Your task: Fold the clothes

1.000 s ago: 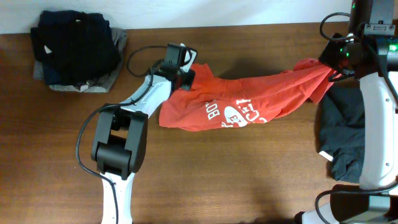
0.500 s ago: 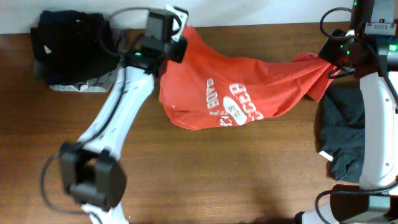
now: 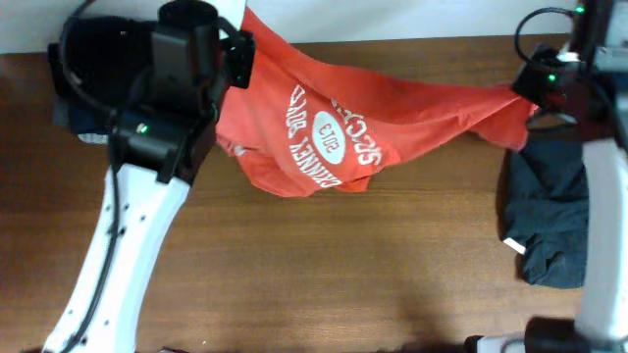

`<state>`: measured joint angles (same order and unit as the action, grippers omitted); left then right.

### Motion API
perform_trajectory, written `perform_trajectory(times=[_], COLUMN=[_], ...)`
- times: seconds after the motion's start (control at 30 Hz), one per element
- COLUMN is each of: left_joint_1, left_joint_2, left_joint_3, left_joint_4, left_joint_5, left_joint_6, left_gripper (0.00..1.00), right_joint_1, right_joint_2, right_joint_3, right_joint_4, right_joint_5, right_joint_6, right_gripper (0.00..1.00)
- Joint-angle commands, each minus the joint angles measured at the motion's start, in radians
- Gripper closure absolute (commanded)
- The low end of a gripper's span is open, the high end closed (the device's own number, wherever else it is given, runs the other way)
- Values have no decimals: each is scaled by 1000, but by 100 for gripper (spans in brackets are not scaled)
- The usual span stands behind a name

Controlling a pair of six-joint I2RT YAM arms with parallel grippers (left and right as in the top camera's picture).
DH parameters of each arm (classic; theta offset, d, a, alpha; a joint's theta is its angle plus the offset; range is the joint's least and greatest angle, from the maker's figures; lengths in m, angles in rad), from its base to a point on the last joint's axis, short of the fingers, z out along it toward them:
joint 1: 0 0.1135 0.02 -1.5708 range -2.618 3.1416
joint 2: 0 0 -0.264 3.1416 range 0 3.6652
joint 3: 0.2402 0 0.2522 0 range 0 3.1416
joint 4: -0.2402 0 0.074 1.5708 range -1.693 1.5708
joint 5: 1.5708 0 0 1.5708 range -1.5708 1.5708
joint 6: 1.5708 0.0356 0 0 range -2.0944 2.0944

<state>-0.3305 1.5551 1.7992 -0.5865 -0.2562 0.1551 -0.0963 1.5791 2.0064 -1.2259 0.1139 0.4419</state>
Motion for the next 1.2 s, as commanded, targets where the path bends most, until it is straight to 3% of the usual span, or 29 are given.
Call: perform_trajectory(times=[0.0,0.47,0.7,0.93,1.17], left_joint_1=[8,8,8,8,53], left_joint_2=[-92,-381,-439,-327,-47], left_joint_3=[25,25,25,25,25], left_joint_4=[-12,-94,-107,-94,123], left_joint_5=[-33,-32,-6,5,6], left_joint_6=[20,19,15,15,16], left_gripper=[100,99,100,99,98], right_joint_1=[6,6,5,5,5], right_joint_2=[-109,-333,-372,-315,-116], right_joint_3=[9,9,9,9,9], right_joint_4=[3,-5,4,41,177], right_joint_5=[-18,-130,-149,-148,-183], right_joint_6=[-1,-1,0,0,-2], right_gripper=[96,96,96,96,96])
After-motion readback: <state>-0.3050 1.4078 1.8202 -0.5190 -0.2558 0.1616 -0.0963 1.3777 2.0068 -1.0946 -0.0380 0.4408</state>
